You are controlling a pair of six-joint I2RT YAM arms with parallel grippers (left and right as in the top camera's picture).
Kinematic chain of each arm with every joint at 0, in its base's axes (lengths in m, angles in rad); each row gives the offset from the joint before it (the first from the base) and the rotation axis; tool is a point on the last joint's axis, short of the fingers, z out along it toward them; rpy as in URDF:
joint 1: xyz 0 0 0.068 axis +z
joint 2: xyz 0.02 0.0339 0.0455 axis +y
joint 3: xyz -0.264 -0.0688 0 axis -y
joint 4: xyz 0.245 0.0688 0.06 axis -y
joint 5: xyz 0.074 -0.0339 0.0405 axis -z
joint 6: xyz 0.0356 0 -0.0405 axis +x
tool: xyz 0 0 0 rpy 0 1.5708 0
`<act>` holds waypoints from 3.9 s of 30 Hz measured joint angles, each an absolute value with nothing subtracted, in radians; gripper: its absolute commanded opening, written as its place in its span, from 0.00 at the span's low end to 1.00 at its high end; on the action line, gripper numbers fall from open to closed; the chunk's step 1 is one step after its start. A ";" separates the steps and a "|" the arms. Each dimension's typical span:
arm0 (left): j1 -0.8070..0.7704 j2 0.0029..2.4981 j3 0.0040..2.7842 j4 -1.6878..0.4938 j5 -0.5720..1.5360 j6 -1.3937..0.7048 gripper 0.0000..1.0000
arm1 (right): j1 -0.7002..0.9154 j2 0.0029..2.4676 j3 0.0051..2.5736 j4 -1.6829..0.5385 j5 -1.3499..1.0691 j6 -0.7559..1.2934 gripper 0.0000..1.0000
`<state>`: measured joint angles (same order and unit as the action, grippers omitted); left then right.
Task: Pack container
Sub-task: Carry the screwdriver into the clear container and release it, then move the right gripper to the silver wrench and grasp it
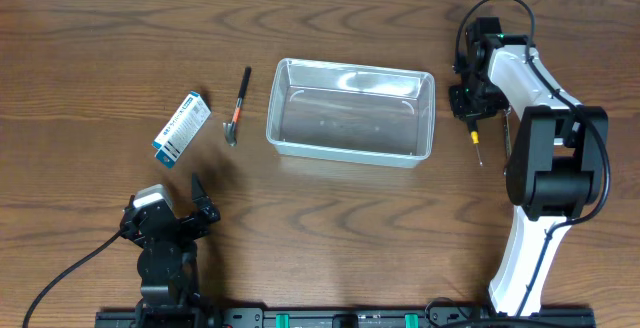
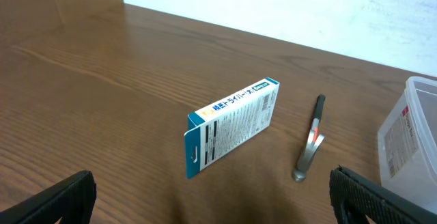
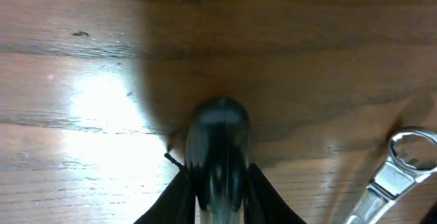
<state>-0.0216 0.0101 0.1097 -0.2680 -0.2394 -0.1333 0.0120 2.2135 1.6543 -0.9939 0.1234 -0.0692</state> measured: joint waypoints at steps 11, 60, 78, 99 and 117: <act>-0.022 0.010 0.110 -0.268 -0.240 -0.133 0.98 | 0.012 1.970 1.654 -0.958 0.121 -0.070 0.01; -0.022 0.010 0.110 -0.268 -0.240 -0.133 0.98 | 0.522 2.128 1.657 -0.831 0.079 -0.484 0.03; -0.022 0.010 0.110 -0.268 -0.240 -0.133 0.98 | 0.531 2.166 1.658 -0.860 0.075 -0.464 0.51; -0.022 0.010 0.110 -0.268 -0.240 -0.133 0.98 | 0.303 1.818 2.035 -1.364 0.247 0.004 0.67; -0.022 0.010 0.110 -0.268 -0.240 -0.133 0.98 | -0.143 1.856 1.619 -1.122 0.123 -0.065 0.70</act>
